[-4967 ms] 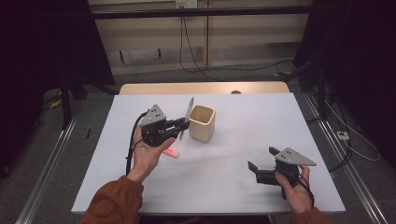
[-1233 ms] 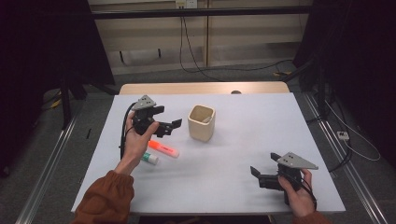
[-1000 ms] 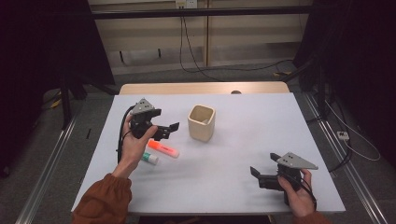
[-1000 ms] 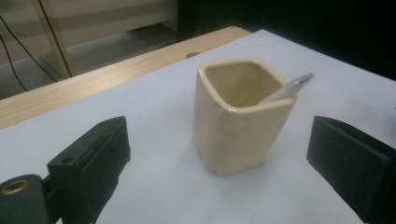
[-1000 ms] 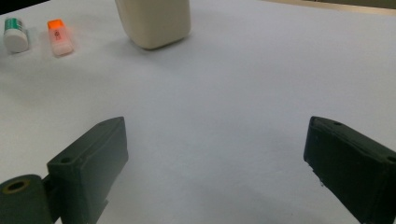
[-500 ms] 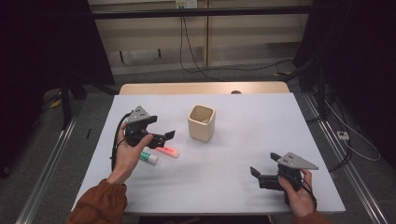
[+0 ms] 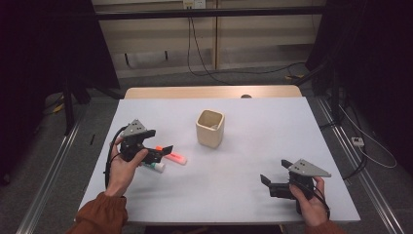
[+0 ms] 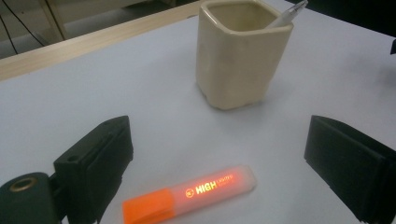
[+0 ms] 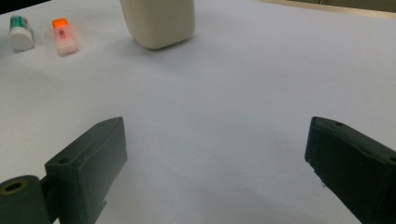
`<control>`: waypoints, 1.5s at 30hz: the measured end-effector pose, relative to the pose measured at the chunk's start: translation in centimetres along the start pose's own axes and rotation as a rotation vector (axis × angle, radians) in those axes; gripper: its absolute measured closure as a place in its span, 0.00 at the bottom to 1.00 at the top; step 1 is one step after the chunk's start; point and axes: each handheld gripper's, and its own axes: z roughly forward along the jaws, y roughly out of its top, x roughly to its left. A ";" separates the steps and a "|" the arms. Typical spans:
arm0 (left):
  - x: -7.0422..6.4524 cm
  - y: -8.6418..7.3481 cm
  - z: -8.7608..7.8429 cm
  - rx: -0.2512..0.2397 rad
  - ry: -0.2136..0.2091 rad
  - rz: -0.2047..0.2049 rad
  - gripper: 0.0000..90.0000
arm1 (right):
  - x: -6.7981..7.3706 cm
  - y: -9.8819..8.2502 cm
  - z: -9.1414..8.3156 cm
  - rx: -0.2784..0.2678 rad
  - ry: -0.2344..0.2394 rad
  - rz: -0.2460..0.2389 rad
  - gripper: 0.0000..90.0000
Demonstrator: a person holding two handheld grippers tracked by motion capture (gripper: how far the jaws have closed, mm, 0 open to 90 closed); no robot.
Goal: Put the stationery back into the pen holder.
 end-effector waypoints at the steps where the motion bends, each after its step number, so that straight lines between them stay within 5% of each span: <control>1: 0.1 -0.1 -0.2 -0.005 -0.008 -0.005 0.09 | 0.0 0.0 0.0 0.001 -0.001 0.001 0.06; 11: 1.9 -1.5 -2.0 0.024 -0.077 0.001 0.11 | -0.1 0.0 0.1 0.003 0.002 0.000 0.06; 18: 2.6 -1.6 -2.9 0.007 -0.069 0.014 0.10 | 0.0 0.0 0.2 0.005 0.001 0.003 0.06; 26: 3.1 -1.7 -3.0 0.074 -0.050 0.062 0.10 | -0.1 0.0 0.2 0.005 0.002 0.004 0.06; 32: 3.1 -1.7 -3.1 0.128 -0.025 0.140 0.10 | -0.1 0.0 0.2 0.006 0.003 0.002 0.06; 45: 2.9 -1.5 -1.8 0.218 -0.088 0.302 0.10 | 0.0 0.0 0.3 0.009 0.007 0.000 0.06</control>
